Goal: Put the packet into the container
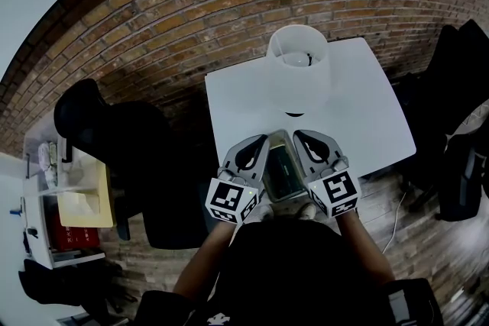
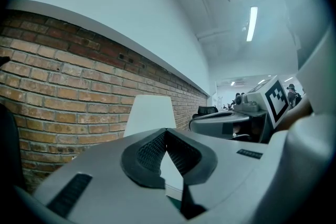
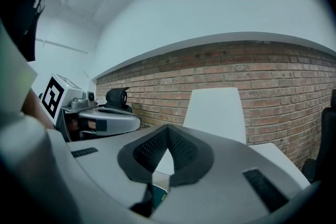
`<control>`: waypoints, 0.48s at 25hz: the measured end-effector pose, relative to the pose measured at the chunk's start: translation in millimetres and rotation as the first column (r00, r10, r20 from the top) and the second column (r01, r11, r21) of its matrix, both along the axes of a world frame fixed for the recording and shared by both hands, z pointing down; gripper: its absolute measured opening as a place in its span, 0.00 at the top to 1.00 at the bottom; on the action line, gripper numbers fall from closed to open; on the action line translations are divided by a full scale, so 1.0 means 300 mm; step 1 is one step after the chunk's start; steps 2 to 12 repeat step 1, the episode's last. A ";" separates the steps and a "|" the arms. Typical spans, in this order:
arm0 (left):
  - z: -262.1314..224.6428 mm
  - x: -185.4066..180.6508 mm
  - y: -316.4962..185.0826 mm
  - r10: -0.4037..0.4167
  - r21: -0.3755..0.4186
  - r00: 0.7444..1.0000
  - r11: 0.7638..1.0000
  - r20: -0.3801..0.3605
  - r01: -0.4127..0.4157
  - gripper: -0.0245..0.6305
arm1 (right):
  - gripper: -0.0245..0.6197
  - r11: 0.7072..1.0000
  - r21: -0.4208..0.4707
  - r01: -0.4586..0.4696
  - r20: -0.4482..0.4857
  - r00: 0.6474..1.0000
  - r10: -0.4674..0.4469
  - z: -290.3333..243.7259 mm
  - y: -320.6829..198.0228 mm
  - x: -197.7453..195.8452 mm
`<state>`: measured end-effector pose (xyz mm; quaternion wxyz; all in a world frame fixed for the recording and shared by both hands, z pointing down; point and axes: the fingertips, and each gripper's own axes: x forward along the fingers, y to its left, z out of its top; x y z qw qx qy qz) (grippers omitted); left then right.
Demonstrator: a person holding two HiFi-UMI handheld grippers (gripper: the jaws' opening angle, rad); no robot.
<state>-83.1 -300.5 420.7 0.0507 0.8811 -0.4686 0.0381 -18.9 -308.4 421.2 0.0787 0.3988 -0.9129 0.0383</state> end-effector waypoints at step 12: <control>-0.003 -0.001 -0.001 0.000 0.001 1.000 1.000 -0.003 0.000 0.96 | 0.95 1.000 0.000 0.001 0.001 1.000 -0.001 0.000 0.000 -0.001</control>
